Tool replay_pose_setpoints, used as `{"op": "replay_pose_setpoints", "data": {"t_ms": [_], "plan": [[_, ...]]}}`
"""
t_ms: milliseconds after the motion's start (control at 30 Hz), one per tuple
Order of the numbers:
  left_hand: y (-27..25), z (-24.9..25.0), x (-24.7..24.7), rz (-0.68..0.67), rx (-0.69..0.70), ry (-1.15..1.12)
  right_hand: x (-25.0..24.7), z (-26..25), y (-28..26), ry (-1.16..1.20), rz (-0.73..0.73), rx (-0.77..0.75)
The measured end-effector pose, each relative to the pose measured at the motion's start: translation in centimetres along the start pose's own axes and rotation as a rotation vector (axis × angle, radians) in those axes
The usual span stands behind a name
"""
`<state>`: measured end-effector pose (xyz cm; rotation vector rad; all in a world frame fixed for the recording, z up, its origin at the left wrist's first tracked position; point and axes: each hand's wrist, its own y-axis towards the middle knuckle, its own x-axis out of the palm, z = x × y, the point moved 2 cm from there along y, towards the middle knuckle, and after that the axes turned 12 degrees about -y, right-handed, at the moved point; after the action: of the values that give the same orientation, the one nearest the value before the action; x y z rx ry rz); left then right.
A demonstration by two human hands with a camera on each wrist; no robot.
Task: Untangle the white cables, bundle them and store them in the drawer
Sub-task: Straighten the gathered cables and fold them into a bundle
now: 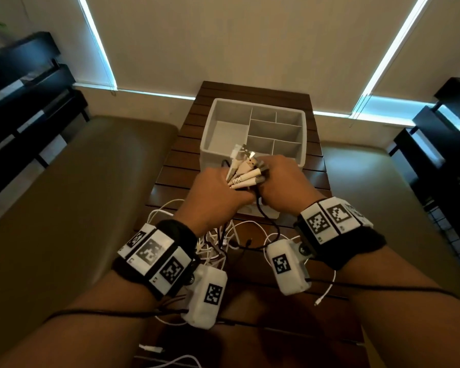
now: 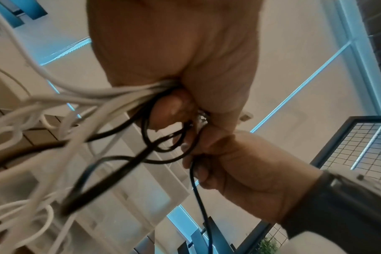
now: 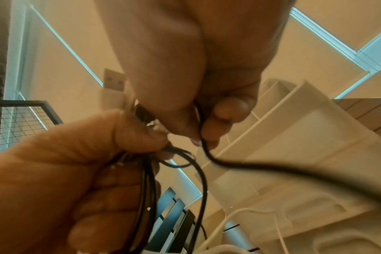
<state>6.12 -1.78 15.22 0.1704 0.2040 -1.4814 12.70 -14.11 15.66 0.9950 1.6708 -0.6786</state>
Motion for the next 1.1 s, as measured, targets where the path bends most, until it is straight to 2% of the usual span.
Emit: {"op": "replay_pose_setpoints", "data": {"t_ms": [67, 133, 233, 300, 367, 433, 500, 533, 567, 600, 633, 700, 733, 767, 800, 833, 900, 1000, 1067, 1100], "plan": [[0.2, -0.2, -0.4, 0.102, -0.025, -0.053, 0.3, 0.4, -0.1, 0.178, 0.003, 0.026], [0.5, -0.2, -1.3, 0.205, -0.061, -0.081, 0.9, 1.0, -0.3, 0.242, -0.048, 0.047], [0.7, 0.3, -3.4, 0.28, -0.042, -0.039, 2.4, 3.2, -0.9, 0.163, -0.165, 0.076], [0.6, 0.5, -4.9, 0.28, -0.037, -0.015, 3.6, 5.1, -1.8, 0.163, -0.253, 0.111], [0.5, 0.3, -5.8, 0.214, -0.086, 0.033, 4.4, 6.4, -3.2, 0.309, -0.262, 0.133], [0.4, -0.1, -5.8, 0.095, -0.147, 0.088, 4.4, 6.7, -4.7, 0.559, -0.16, 0.168], [0.3, -0.3, -5.5, -0.068, -0.197, 0.16, 3.9, 6.6, -5.9, 0.687, -0.054, 0.174], [0.1, -0.2, -5.3, -0.164, -0.222, 0.203, 3.9, 6.6, -6.3, 0.684, -0.05, 0.161], [0.0, -0.1, -5.2, -0.255, -0.243, 0.235, 4.1, 6.4, -6.6, 0.652, -0.1, 0.14], [-0.1, 0.2, -5.0, -0.325, -0.255, 0.246, 4.4, 6.3, -7.0, 0.598, -0.217, 0.108], [-0.2, 0.4, -5.1, -0.356, -0.262, 0.24, 5.0, 6.1, -7.4, 0.52, -0.401, 0.057], [-0.3, 0.7, -5.5, -0.358, -0.261, 0.208, 6.7, 5.5, -8.7, 0.287, -0.82, -0.058], [-0.3, 0.8, -5.8, -0.346, -0.261, 0.19, 7.5, 5.3, -9.3, 0.178, -0.962, -0.087], [-0.4, 0.8, -6.1, -0.342, -0.269, 0.165, 8.1, 5.5, -9.6, 0.097, -1.027, -0.085], [-0.4, 0.8, -6.4, -0.347, -0.278, 0.12, 8.5, 5.8, -9.7, 0.037, -1.018, -0.057], [-0.6, 0.7, -6.7, -0.354, -0.289, 0.061, 8.7, 6.7, -9.4, -0.002, -0.949, -0.002], [-0.7, 0.1, -7.5, -0.369, -0.336, -0.041, 8.9, 9.6, -8.3, -0.028, -0.715, 0.198], [-0.9, -0.6, -7.8, -0.338, -0.377, -0.074, 9.1, 14.4, -7.0, -0.02, -0.353, 0.516], [-0.7, -1.0, -7.4, -0.293, -0.388, -0.112, 9.4, 15.4, -6.5, -0.096, -0.24, 0.543], [-0.7, -1.1, -7.1, -0.276, -0.389, -0.124, 9.9, 15.4, -6.3, -0.13, -0.263, 0.529]]}}
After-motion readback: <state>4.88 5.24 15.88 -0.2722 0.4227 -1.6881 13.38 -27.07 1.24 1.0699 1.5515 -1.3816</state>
